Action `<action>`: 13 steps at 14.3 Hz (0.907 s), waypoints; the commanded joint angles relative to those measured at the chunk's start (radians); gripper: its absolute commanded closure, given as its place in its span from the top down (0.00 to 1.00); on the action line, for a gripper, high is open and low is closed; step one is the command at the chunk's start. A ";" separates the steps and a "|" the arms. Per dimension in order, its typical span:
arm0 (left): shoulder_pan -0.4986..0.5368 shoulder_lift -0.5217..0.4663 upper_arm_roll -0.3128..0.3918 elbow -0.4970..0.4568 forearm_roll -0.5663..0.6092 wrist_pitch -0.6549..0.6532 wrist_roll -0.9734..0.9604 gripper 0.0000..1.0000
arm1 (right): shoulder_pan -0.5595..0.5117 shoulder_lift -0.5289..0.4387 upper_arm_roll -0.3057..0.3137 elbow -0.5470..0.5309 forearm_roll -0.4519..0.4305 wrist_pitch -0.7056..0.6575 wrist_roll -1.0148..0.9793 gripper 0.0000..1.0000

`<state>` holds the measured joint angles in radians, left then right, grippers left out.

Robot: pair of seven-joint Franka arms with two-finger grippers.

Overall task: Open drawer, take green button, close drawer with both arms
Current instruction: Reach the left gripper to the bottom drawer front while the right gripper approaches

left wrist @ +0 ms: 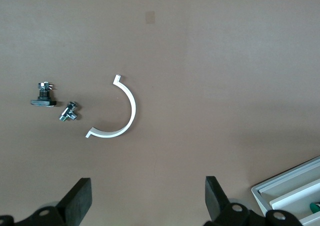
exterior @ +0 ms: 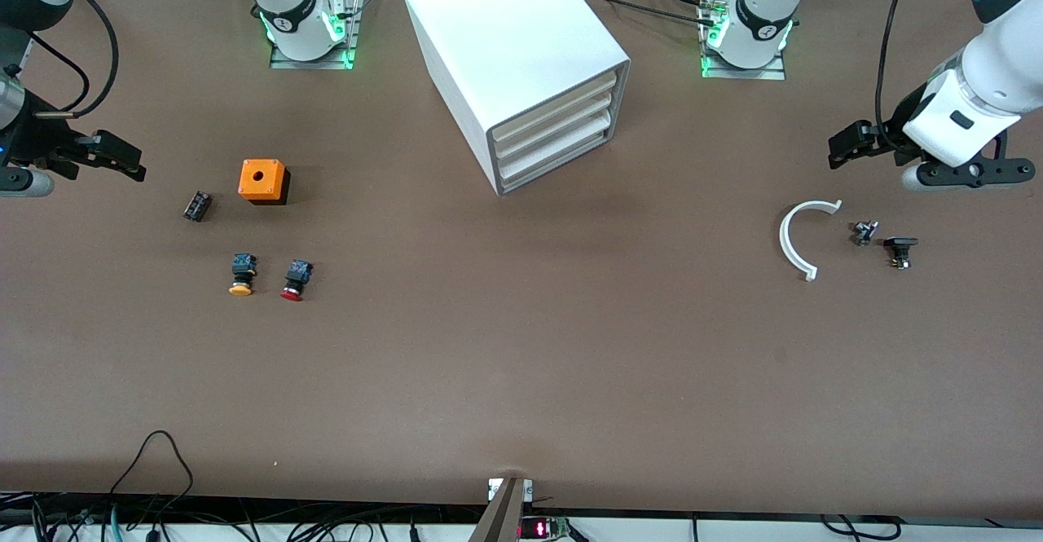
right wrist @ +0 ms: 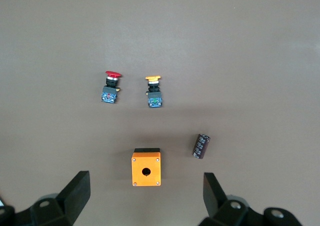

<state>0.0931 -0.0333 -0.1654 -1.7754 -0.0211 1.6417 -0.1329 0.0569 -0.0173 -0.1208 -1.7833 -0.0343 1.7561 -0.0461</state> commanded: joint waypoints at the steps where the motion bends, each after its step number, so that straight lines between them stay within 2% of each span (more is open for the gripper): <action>1: -0.013 0.067 -0.005 0.033 0.020 -0.016 0.015 1.00 | 0.001 -0.009 0.000 -0.013 0.014 0.013 -0.009 1.00; 4: -0.021 0.163 -0.017 0.030 -0.034 -0.034 0.021 1.00 | 0.003 -0.003 0.000 -0.013 0.062 0.014 -0.001 1.00; 7: -0.021 0.268 -0.045 -0.005 -0.259 -0.022 0.044 1.00 | 0.003 0.005 0.000 -0.013 0.065 0.013 -0.011 1.00; 10: -0.033 0.360 -0.080 -0.097 -0.486 0.073 0.099 1.00 | 0.038 0.049 0.018 0.013 0.068 0.032 -0.005 1.00; 13: -0.091 0.450 -0.118 -0.179 -0.632 0.183 0.232 1.00 | 0.047 0.068 0.020 0.013 0.068 0.033 -0.015 1.00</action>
<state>0.0351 0.3796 -0.2631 -1.9095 -0.5626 1.7699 0.0151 0.1014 0.0347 -0.0989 -1.7838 0.0209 1.7913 -0.0475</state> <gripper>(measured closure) 0.000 0.000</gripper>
